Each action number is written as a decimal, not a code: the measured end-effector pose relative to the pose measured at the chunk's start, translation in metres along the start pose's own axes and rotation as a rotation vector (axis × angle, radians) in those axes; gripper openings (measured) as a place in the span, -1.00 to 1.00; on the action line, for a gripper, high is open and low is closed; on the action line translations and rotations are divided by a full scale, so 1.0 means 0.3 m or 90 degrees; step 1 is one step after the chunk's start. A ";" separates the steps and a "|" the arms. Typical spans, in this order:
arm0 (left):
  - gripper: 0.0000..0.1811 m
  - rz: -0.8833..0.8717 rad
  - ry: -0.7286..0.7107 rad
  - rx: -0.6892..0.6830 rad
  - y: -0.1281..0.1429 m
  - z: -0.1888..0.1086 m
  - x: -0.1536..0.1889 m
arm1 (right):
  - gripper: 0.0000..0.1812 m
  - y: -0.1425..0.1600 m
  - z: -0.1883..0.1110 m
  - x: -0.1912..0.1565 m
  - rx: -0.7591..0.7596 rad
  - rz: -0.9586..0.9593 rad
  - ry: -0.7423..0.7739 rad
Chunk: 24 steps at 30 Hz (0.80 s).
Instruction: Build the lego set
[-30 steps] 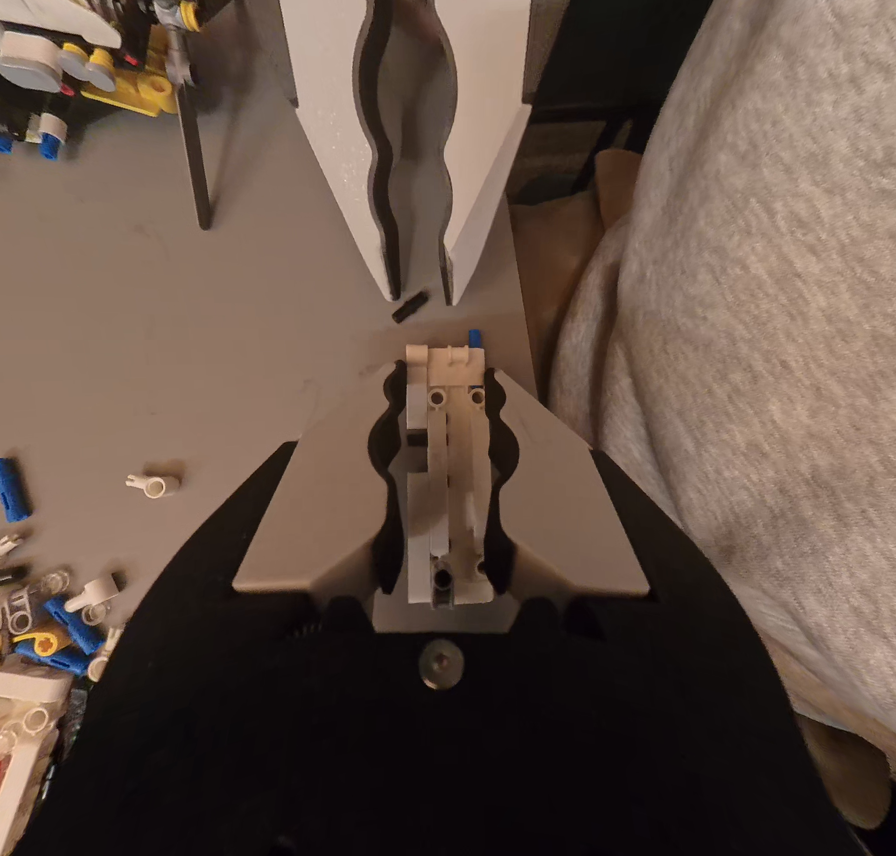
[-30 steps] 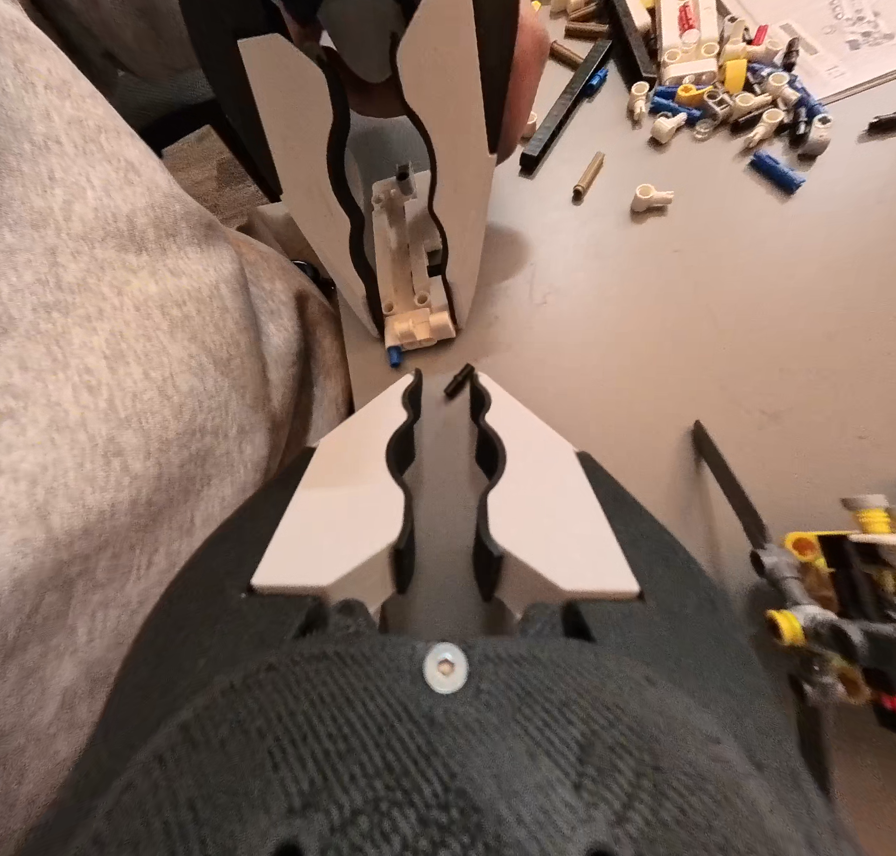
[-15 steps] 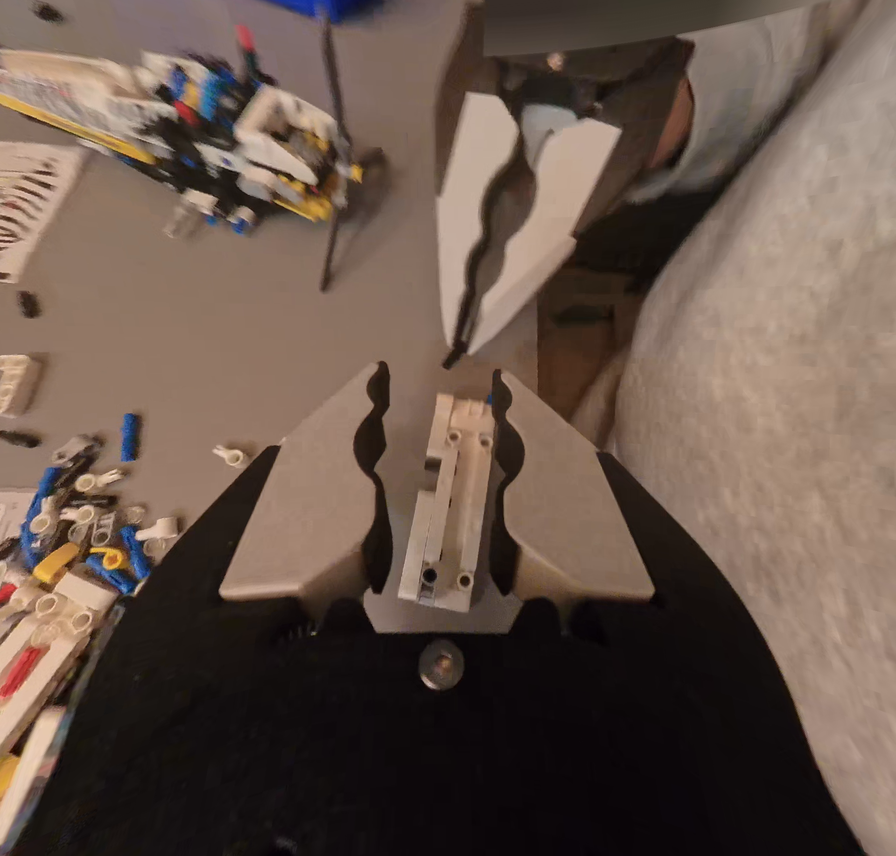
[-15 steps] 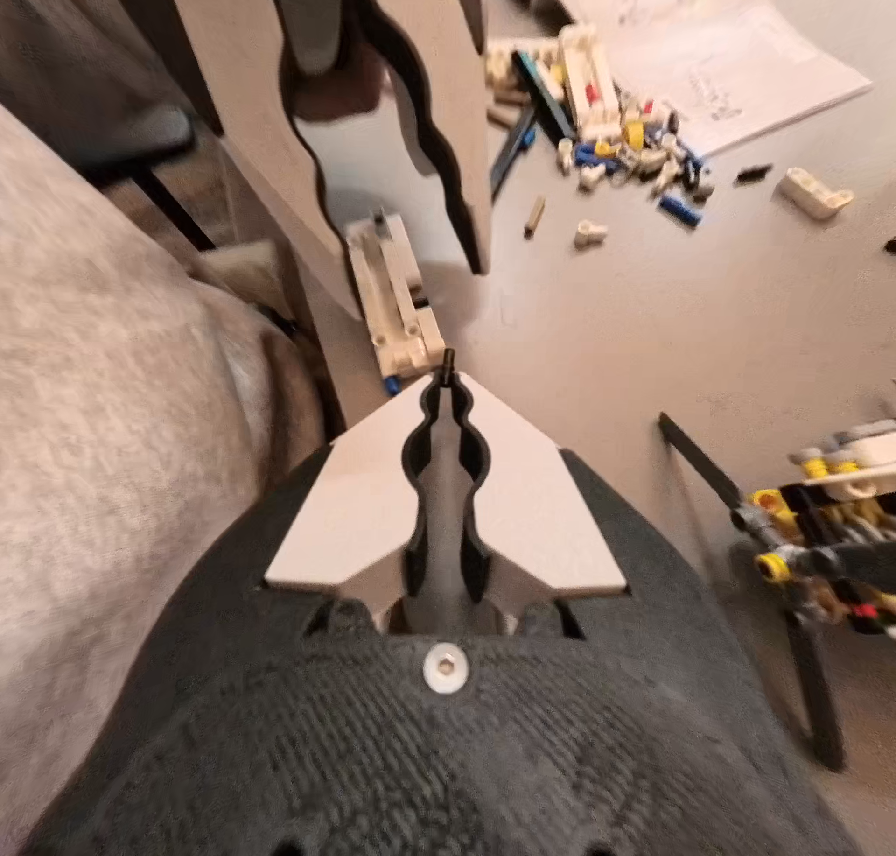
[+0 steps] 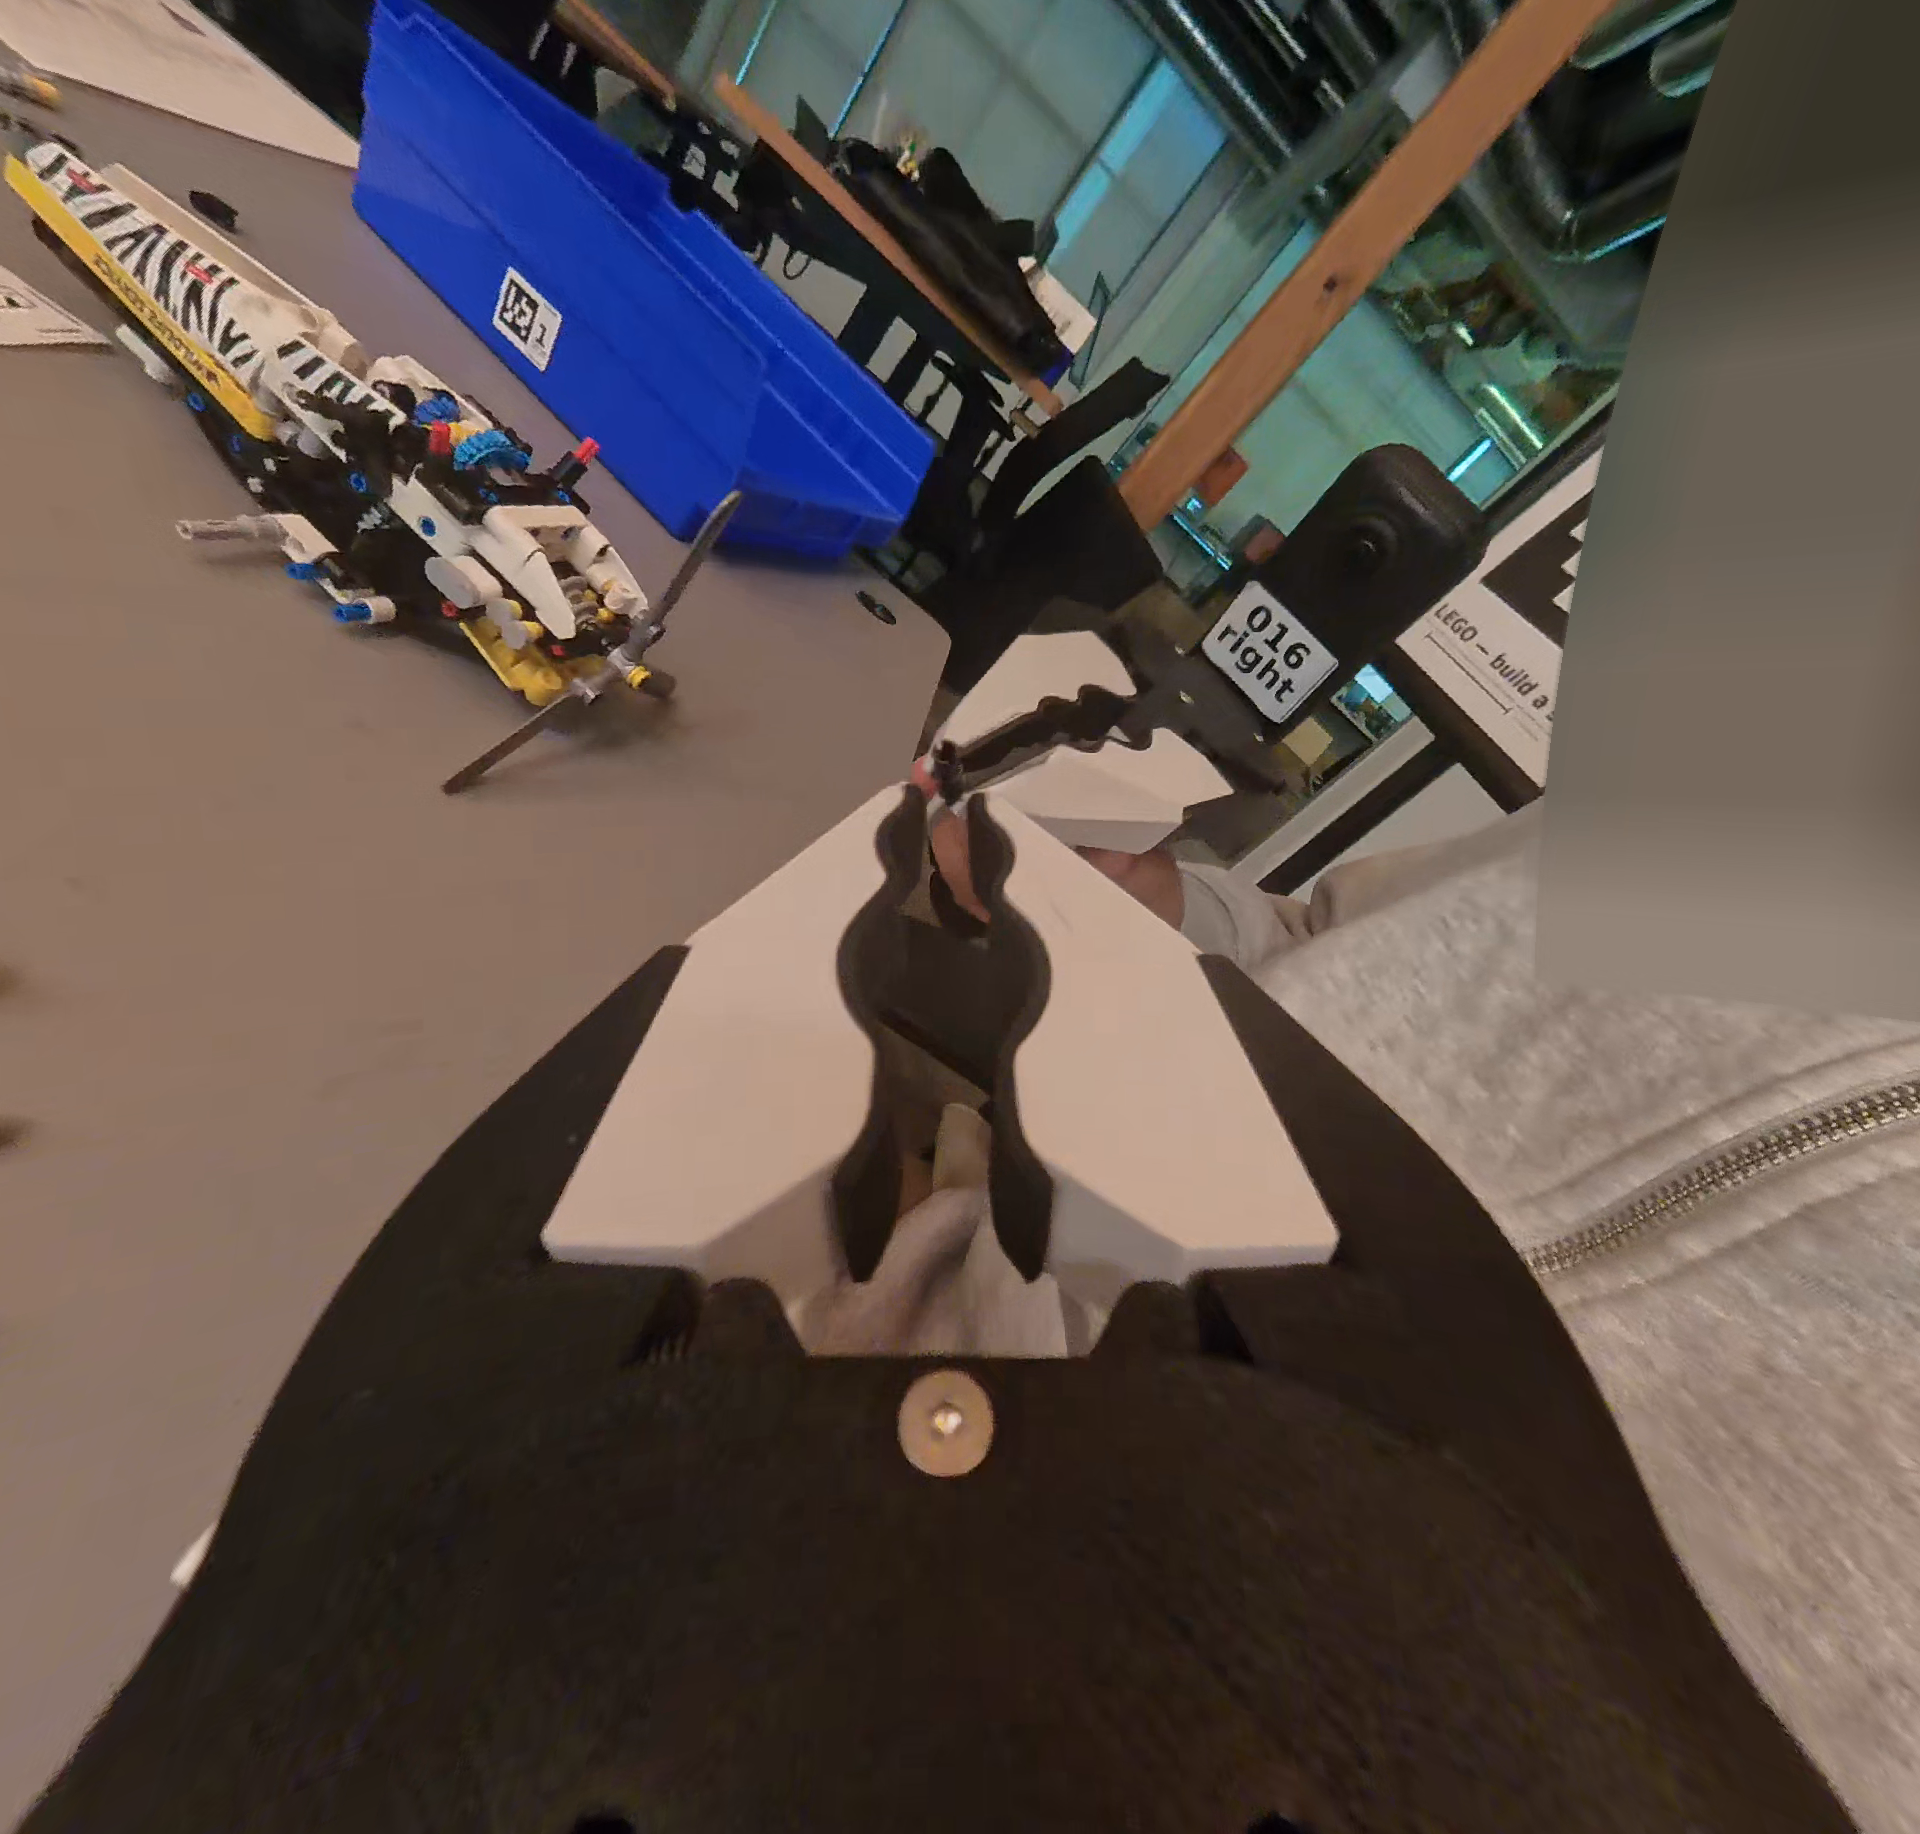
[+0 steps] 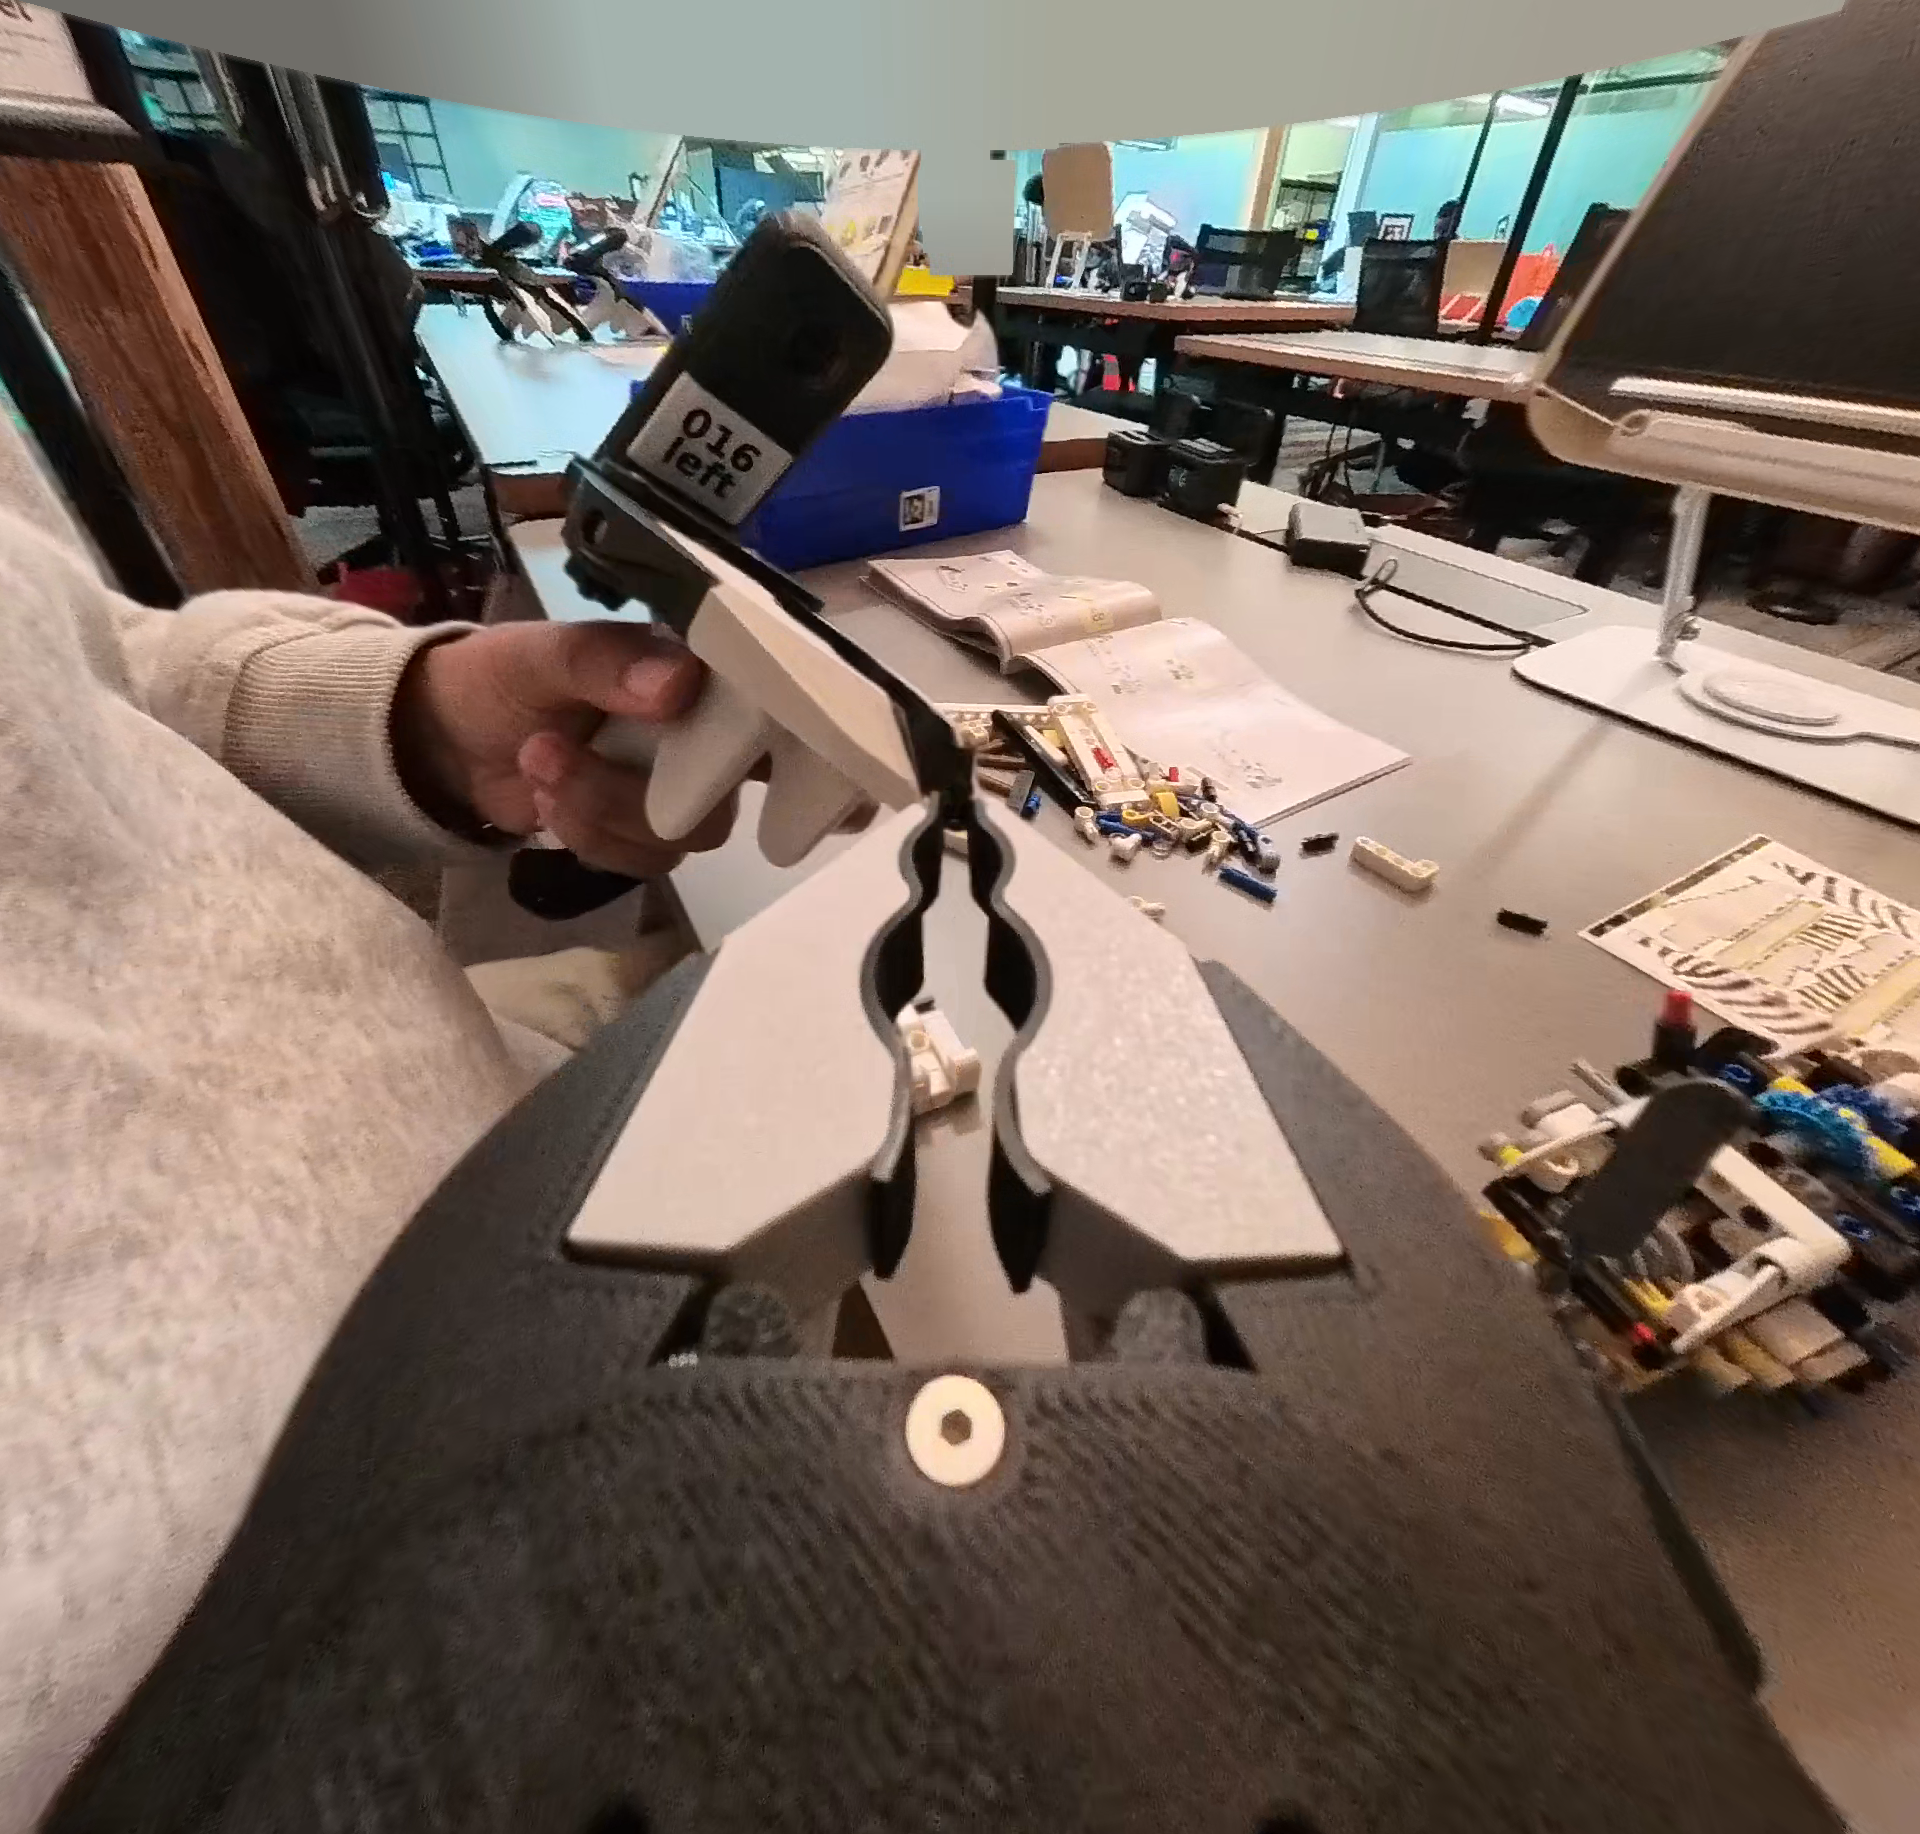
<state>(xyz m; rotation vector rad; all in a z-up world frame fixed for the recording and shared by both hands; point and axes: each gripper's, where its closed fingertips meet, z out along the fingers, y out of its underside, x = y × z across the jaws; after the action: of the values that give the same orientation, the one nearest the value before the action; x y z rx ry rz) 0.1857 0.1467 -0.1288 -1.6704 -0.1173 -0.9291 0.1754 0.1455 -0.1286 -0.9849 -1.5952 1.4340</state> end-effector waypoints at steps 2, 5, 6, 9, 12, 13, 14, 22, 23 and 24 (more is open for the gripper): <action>-1.00 -0.011 0.008 0.013 -0.005 -0.006 0.015 | -0.97 -0.001 0.001 -0.008 -0.009 -0.015 0.007; -0.99 -0.043 0.032 0.032 -0.013 -0.019 0.029 | -0.97 -0.007 -0.003 -0.024 -0.015 -0.036 0.008; -1.00 -0.055 0.037 0.039 -0.015 -0.023 0.030 | -0.97 -0.007 -0.004 -0.029 -0.018 -0.039 0.008; -1.00 -0.062 0.045 0.052 -0.014 -0.030 0.040 | -0.97 -0.010 -0.004 -0.042 -0.018 -0.044 0.009; -1.00 -0.046 0.043 0.054 -0.013 -0.031 0.055 | -0.97 -0.013 0.000 -0.052 -0.014 -0.038 0.009; -1.00 -0.040 0.040 0.051 -0.012 -0.030 0.057 | -0.97 -0.013 0.002 -0.055 -0.012 -0.033 0.007; -1.00 -0.035 0.038 0.048 -0.009 -0.029 0.059 | -0.97 -0.012 0.004 -0.058 -0.011 -0.027 0.004; -0.88 -0.029 0.046 0.068 -0.022 -0.048 0.059 | -0.97 -0.021 0.007 -0.064 0.017 0.050 -0.026; -0.88 -0.038 0.049 0.074 -0.026 -0.053 0.055 | -0.97 -0.027 0.006 -0.064 0.031 0.078 -0.036; -0.86 -0.048 0.053 0.076 -0.026 -0.057 0.052 | -0.97 -0.030 0.005 -0.061 0.042 0.101 -0.043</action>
<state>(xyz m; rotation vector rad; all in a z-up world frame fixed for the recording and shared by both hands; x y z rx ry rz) 0.1834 0.1287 -0.1127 -1.5239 -0.1770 -1.0268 0.1813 0.1275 -0.1205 -1.0538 -1.5361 1.6317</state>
